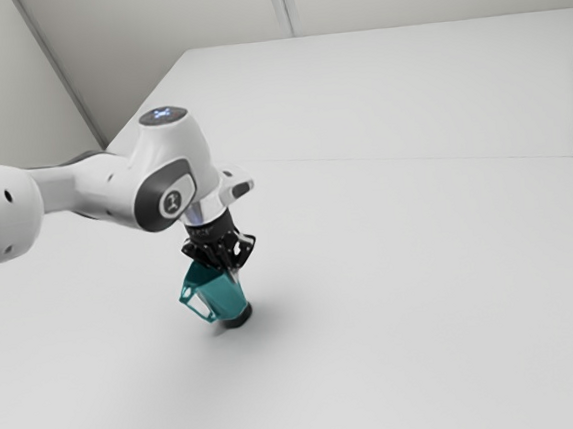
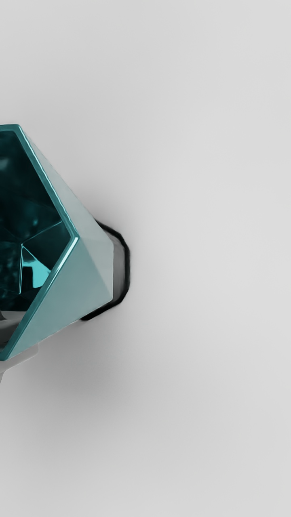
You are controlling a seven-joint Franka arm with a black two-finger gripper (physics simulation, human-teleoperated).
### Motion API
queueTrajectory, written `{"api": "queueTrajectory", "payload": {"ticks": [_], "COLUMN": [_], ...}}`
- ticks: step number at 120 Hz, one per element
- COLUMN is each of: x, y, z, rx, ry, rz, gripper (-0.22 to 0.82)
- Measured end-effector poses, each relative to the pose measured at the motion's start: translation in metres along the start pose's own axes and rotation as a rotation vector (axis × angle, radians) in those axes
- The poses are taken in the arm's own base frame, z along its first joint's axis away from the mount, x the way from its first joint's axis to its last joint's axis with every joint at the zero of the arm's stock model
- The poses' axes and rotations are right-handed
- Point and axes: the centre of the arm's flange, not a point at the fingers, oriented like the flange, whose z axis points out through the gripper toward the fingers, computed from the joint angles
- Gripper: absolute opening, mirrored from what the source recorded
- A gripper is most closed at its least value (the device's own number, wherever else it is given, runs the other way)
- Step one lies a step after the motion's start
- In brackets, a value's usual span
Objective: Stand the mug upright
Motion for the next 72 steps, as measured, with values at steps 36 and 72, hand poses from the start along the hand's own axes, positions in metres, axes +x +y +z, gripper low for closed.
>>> {"api": "queueTrajectory", "payload": {"ticks": [36, 72], "x": [0.002, 0.0], "y": [0.008, 0.007], "z": [0.02, 0.012], "rx": [0.002, -0.011], "ry": [-0.007, 0.003], "rz": [-0.003, -0.011], "gripper": [-0.18, 0.35]}}
